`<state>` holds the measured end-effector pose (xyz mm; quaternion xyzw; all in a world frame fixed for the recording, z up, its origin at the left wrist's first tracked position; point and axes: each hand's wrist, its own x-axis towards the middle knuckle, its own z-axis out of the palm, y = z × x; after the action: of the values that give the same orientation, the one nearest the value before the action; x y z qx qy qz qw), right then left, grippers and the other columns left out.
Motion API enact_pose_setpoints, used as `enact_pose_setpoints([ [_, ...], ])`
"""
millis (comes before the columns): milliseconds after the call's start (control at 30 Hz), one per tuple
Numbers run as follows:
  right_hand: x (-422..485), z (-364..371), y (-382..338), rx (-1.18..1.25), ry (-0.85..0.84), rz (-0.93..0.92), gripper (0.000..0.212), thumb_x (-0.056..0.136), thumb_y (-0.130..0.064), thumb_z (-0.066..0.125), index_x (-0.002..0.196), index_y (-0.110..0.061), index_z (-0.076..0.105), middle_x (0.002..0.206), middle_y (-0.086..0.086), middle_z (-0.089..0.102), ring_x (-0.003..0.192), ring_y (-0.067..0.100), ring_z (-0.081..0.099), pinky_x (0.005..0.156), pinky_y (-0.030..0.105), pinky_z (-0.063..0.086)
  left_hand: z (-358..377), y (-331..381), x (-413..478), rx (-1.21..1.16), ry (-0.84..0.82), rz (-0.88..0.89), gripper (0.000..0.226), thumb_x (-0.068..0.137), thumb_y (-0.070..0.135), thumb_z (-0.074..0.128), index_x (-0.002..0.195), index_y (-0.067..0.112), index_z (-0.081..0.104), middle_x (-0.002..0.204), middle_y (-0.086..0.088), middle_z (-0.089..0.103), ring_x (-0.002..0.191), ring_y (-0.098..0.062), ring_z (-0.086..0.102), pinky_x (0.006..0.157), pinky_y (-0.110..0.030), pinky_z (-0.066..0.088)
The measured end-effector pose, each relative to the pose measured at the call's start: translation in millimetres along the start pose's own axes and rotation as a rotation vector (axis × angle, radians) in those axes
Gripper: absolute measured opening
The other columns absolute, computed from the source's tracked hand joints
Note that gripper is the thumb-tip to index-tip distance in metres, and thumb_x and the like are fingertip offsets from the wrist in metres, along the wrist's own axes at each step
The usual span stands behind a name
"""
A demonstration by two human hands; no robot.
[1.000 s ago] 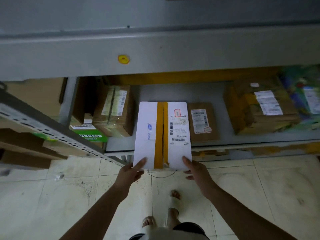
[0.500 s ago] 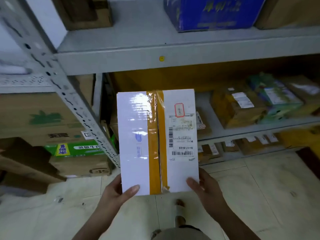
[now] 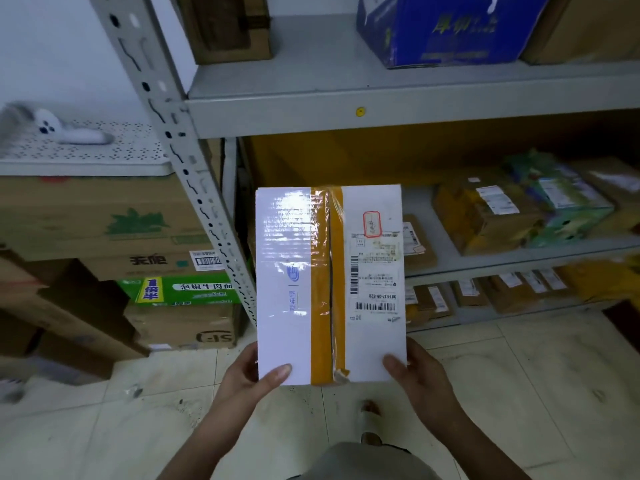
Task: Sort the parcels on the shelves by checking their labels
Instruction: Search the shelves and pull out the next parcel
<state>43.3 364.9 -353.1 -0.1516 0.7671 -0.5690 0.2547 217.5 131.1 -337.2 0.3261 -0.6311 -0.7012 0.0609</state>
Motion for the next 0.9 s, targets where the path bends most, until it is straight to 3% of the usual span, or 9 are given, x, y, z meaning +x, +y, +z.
enact_pose_setpoints([
  [133, -2.6, 4.6, 0.1, -0.043, -0.028, 0.022, 0.079, 0.063, -0.080, 0.065, 0.126, -0.033, 0.063, 0.112, -0.018, 0.074, 0.101, 0.001, 0.069, 0.086, 0.034, 0.059, -4.6, -8.1, -3.7, -0.019, 0.023, -0.023, 0.073, 0.066, 0.050, 0.083, 0.132, 0.030, 0.059, 0.124, 0.010, 0.073, 0.115, -0.010, 0.069, 0.094, -0.031, 0.054],
  [267, -6.1, 5.7, 4.1, -0.071, -0.041, 0.043, 0.072, 0.067, -0.071, 0.063, 0.127, -0.032, 0.062, 0.113, -0.014, 0.073, 0.096, -0.004, 0.068, 0.070, 0.018, 0.056, -3.7, -18.9, -4.5, -0.027, 0.048, -0.046, 0.080, 0.059, 0.057, 0.081, 0.131, 0.029, 0.061, 0.120, 0.008, 0.075, 0.110, -0.016, 0.072, 0.095, -0.040, 0.057],
  [400, -5.5, 2.9, 9.5, -0.044, -0.056, 0.093, 0.060, 0.083, -0.060, 0.072, 0.132, -0.026, 0.062, 0.115, -0.011, 0.073, 0.096, -0.003, 0.069, 0.068, 0.018, 0.057, 2.0, -24.6, -2.3, -0.019, 0.058, -0.071, 0.077, 0.058, 0.056, 0.081, 0.127, 0.028, 0.064, 0.116, 0.007, 0.076, 0.105, -0.016, 0.074, 0.093, -0.041, 0.059],
  [567, 2.5, -2.9, 23.1, -0.035, -0.071, 0.202, 0.080, 0.064, -0.071, 0.067, 0.129, -0.024, 0.064, 0.112, -0.011, 0.075, 0.093, 0.000, 0.070, 0.063, 0.022, 0.057, 13.6, -37.7, 15.1, 0.006, 0.061, -0.176, 0.081, 0.054, 0.065, 0.081, 0.125, 0.027, 0.067, 0.113, 0.005, 0.077, 0.106, -0.021, 0.073, 0.096, -0.045, 0.058],
  [700, 8.8, -15.5, 42.6, -0.023, -0.087, 0.354, 0.088, 0.050, -0.084, 0.068, 0.120, -0.030, 0.066, 0.108, -0.012, 0.074, 0.094, 0.007, 0.071, 0.068, 0.024, 0.059, 36.3, -52.7, 35.2, 0.021, 0.092, -0.292, 0.088, 0.042, 0.071, 0.081, 0.113, 0.021, 0.072, 0.099, 0.003, 0.080, 0.096, -0.019, 0.075, 0.075, -0.030, 0.059],
  [767, 17.8, -25.5, 53.5, 0.000, -0.072, 0.416, 0.092, 0.042, -0.085, 0.072, 0.117, -0.031, 0.065, 0.109, -0.008, 0.073, 0.098, 0.012, 0.070, 0.066, 0.025, 0.059, 48.7, -59.3, 48.3, 0.037, 0.094, -0.353, 0.093, 0.030, 0.081, 0.082, 0.104, 0.025, 0.074, 0.092, 0.004, 0.081, 0.090, -0.017, 0.077, 0.072, -0.029, 0.059],
  [833, 33.6, -33.0, 56.9, 0.076, -0.054, 0.493, 0.075, 0.058, -0.068, 0.078, 0.118, -0.026, 0.063, 0.108, -0.005, 0.071, 0.099, 0.016, 0.068, 0.065, 0.024, 0.056, 63.1, -62.5, 62.6, 0.037, 0.089, -0.400, 0.090, 0.029, 0.082, 0.082, 0.100, 0.027, 0.075, 0.091, 0.003, 0.081, 0.088, -0.017, 0.077, 0.078, -0.034, 0.060],
  [900, 55.0, -38.0, 59.7, 0.127, -0.059, 0.542, 0.043, 0.087, -0.045, 0.075, 0.120, -0.023, 0.059, 0.105, -0.007, 0.068, 0.098, 0.016, 0.065, 0.075, 0.029, 0.055, 77.2, -61.8, 79.3, 0.021, 0.120, -0.439, 0.080, 0.037, 0.076, 0.079, 0.098, 0.024, 0.074, 0.092, -0.001, 0.080, 0.091, -0.021, 0.076, 0.085, -0.042, 0.059],
])
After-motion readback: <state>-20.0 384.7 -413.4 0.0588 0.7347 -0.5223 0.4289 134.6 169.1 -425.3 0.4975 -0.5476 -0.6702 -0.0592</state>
